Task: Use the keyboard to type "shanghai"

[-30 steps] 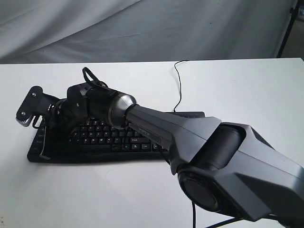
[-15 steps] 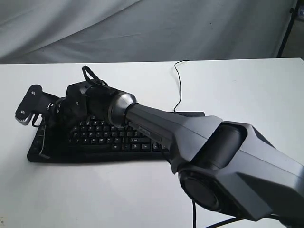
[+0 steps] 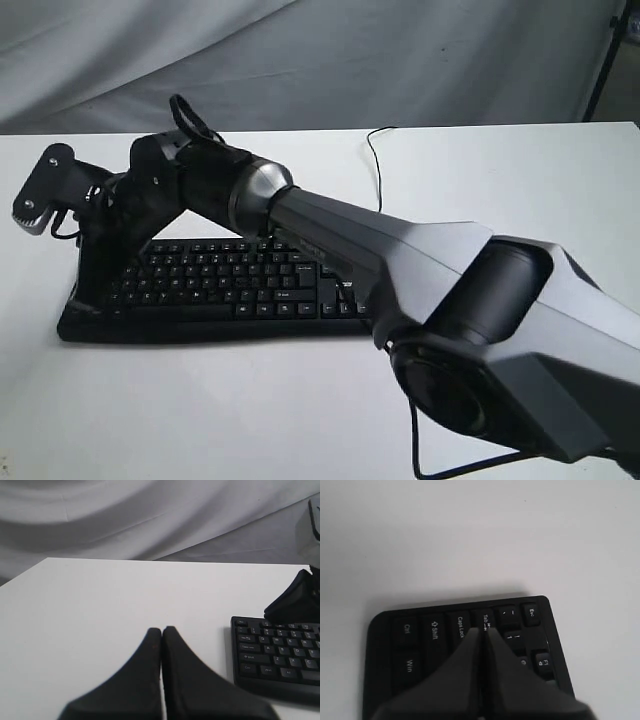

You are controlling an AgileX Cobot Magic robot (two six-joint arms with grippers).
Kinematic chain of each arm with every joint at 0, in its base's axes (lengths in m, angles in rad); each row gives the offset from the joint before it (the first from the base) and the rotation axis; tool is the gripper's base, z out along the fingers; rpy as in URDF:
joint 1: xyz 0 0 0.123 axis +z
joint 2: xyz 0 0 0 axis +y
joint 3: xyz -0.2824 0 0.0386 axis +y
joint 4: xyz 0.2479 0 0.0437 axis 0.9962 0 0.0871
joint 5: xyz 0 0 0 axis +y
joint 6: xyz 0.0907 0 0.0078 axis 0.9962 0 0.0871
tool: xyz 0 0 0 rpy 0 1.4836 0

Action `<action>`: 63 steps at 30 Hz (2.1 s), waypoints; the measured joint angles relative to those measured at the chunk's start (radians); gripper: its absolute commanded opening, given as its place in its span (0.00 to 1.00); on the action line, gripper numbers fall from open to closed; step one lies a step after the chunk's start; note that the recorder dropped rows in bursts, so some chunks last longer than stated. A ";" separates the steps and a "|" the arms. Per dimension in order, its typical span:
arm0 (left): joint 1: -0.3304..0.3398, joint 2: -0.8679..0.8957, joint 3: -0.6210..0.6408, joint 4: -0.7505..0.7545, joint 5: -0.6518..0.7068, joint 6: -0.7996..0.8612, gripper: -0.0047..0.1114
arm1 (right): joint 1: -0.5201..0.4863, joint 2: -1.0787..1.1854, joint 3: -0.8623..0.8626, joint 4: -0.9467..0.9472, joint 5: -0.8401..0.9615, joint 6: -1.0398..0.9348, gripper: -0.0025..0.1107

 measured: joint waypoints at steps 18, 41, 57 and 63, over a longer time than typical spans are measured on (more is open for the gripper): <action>0.000 0.000 0.000 0.000 0.000 0.000 0.05 | 0.000 -0.183 0.206 0.022 0.026 -0.037 0.02; 0.000 0.000 0.000 0.000 0.000 0.000 0.05 | -0.136 -0.351 0.641 0.304 -0.061 -0.397 0.02; 0.000 0.000 0.000 0.000 0.000 0.000 0.05 | -0.173 -0.316 0.692 0.426 -0.073 -0.583 0.02; 0.000 0.000 0.000 0.000 0.000 0.000 0.05 | -0.173 -0.294 0.692 0.432 -0.099 -0.594 0.02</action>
